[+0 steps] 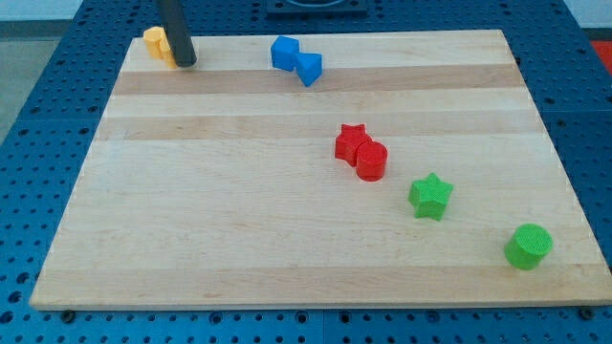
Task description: Move the red blocks diagonal to the top right of the green star
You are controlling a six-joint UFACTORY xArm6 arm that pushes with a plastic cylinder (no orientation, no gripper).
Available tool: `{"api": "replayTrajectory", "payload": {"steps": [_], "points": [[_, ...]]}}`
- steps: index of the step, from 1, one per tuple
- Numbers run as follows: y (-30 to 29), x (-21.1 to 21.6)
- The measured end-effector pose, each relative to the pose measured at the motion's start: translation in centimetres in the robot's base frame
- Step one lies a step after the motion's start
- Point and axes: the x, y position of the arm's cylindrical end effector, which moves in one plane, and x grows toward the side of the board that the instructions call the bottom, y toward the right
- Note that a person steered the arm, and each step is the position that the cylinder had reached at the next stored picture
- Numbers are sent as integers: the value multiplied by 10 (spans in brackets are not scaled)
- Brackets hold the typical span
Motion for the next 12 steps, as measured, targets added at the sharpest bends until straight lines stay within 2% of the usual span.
{"api": "replayTrajectory", "payload": {"steps": [1, 3, 5, 6, 10, 12], "points": [[9, 25], [64, 113], [165, 196], [205, 225], [316, 212], [342, 190]]}}
